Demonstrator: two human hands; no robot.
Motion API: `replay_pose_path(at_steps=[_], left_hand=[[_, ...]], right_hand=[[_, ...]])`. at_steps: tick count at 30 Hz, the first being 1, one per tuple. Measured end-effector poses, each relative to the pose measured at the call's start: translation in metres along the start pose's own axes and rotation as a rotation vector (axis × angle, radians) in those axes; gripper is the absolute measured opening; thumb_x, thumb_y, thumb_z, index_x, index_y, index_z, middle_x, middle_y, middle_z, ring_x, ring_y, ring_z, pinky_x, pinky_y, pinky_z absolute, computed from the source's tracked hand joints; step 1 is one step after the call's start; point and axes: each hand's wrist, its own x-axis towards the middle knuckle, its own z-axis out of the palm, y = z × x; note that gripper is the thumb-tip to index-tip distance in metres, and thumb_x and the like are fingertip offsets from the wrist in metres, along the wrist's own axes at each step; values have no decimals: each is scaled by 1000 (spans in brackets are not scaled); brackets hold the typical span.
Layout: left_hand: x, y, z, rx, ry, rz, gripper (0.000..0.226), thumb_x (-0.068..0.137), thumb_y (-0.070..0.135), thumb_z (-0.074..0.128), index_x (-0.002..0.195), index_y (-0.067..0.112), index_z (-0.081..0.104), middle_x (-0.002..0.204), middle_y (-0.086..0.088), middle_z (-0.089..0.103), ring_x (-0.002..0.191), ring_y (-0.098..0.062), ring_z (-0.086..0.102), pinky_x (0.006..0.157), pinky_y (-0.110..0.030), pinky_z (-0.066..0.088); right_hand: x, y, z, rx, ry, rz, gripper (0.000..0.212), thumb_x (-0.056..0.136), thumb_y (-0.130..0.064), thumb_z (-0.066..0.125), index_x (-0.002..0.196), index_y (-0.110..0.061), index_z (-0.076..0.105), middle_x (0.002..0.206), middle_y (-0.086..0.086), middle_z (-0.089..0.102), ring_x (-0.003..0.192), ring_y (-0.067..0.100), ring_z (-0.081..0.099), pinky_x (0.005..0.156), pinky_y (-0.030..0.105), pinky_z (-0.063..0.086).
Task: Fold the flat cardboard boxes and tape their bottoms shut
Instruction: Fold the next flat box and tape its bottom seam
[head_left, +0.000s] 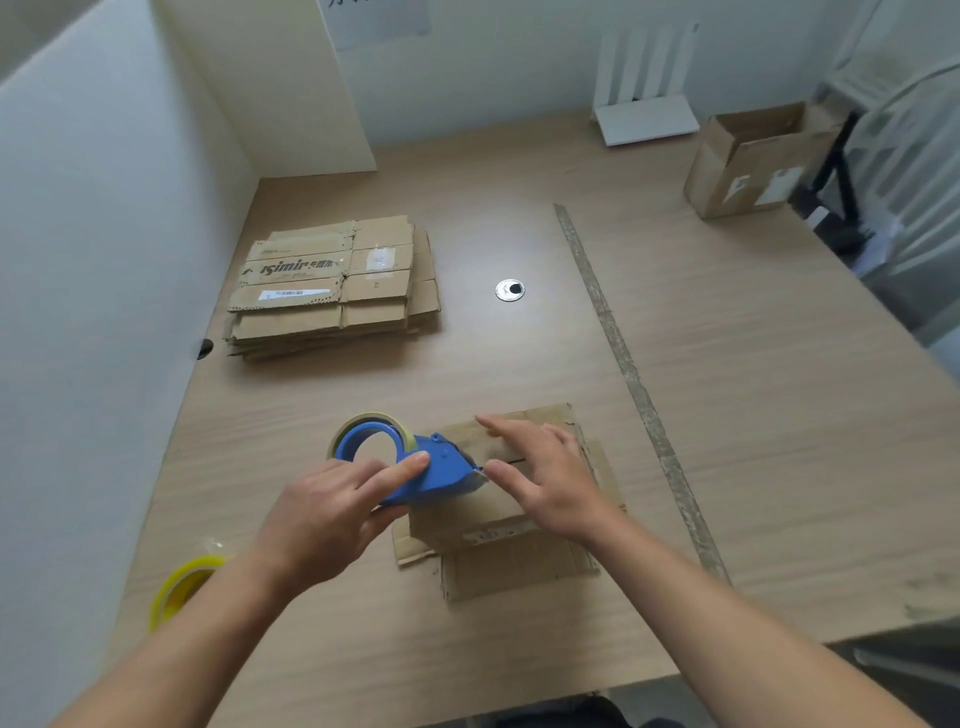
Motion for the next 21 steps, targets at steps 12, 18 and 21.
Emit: replay_pose_path(at_steps=[12, 18, 21], left_hand=[[27, 16, -2, -89, -208, -45, 54, 91, 47, 47, 143, 33, 37, 91, 4, 71, 67, -23, 66, 55, -30, 53], [39, 28, 7, -124, -325, -148, 67, 87, 44, 56, 143, 51, 21, 94, 7, 68, 71, -27, 63, 61, -35, 52], [37, 22, 12, -142, -376, -217, 70, 95, 47, 54, 144, 59, 6, 108, 11, 65, 87, -25, 63, 72, -35, 49]], right_hand=[[0, 3, -3, 293, 196, 58, 7, 93, -20, 69, 88, -19, 73, 109, -19, 60, 113, 13, 54, 98, 32, 43], [-5, 11, -6, 450, 306, 135, 11, 91, -13, 69, 82, -13, 73, 107, -11, 57, 104, 3, 58, 83, 18, 48], [-8, 14, -13, 574, 423, 217, 15, 91, -11, 70, 77, -16, 71, 105, -7, 57, 100, -3, 60, 82, 11, 46]])
